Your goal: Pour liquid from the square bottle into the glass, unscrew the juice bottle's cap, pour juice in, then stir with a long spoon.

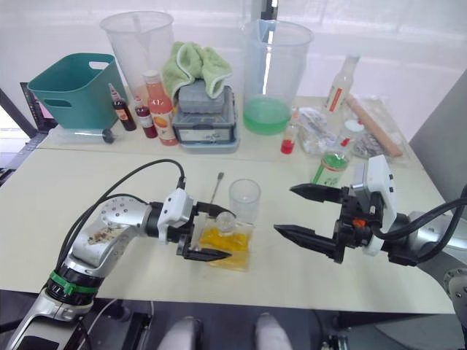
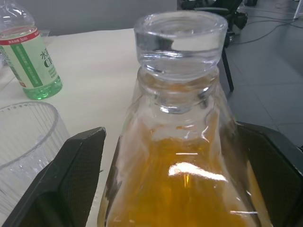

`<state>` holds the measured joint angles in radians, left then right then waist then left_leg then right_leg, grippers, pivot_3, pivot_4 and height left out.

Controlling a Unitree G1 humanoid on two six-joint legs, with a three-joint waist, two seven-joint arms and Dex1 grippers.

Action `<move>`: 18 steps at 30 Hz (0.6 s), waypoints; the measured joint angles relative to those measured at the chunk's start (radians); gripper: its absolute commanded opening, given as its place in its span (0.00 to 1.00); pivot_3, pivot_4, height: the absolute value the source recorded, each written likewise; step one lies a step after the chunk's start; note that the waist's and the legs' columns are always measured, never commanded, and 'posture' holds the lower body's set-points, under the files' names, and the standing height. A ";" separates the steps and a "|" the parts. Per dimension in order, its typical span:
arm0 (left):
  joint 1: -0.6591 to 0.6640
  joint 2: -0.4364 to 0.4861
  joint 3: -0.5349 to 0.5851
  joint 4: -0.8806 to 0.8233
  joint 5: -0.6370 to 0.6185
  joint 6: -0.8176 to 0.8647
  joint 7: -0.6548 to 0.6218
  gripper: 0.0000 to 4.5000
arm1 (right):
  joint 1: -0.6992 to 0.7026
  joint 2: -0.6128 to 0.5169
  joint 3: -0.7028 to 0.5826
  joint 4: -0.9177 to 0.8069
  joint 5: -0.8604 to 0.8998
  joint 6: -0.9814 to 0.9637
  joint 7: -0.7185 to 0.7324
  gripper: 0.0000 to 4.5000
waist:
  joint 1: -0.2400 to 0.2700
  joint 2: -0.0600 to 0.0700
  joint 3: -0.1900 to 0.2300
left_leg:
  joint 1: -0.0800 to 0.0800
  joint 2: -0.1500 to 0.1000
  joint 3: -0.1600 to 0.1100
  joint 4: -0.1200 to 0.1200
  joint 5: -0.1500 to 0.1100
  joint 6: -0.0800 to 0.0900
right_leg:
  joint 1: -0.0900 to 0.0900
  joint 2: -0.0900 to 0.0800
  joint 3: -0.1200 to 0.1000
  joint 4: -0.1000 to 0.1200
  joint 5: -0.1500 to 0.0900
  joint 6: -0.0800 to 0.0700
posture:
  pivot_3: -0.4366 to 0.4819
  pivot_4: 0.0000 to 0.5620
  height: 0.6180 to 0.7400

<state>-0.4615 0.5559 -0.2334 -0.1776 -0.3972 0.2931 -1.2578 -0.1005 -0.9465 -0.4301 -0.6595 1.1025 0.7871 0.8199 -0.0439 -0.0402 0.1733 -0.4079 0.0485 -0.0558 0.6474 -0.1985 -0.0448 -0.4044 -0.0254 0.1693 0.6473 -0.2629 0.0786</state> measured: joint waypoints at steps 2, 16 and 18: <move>-0.007 -0.006 -0.001 0.001 0.000 -0.003 -0.001 0.82 | -0.013 0.004 0.023 -0.001 0.000 0.000 -0.009 1.00 | 0.000 0.000 0.000 | 0.000 0.000 0.000 0.000 0.000 0.000 | 0.000 0.000 0.000 0.000 0.000 0.000 | 0.48 0.27 0.90; -0.012 -0.014 -0.014 0.001 0.005 -0.017 -0.010 0.63 | -0.264 0.099 0.405 -0.056 -0.153 -0.001 -0.083 1.00 | -0.001 0.000 0.000 | 0.000 0.000 0.000 0.000 0.000 0.000 | 0.000 0.000 0.000 0.000 0.000 0.000 | 0.48 0.27 0.90; -0.011 -0.013 -0.015 0.001 0.007 -0.022 -0.010 0.63 | -0.285 0.113 0.435 -0.055 -0.183 -0.002 -0.080 1.00 | -0.001 0.000 0.000 | 0.000 0.000 0.000 0.000 0.000 0.000 | 0.000 0.000 0.000 0.000 0.000 0.000 | 0.48 0.27 0.90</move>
<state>-0.4726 0.5425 -0.2488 -0.1771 -0.3902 0.2710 -1.2673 -0.3850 -0.8331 0.0051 -0.7141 0.9197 0.7850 0.7397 -0.0447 -0.0401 0.1733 -0.4079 0.0487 -0.0559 0.6473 -0.1985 -0.0448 -0.4049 -0.0253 0.1694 0.6472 -0.2630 0.0785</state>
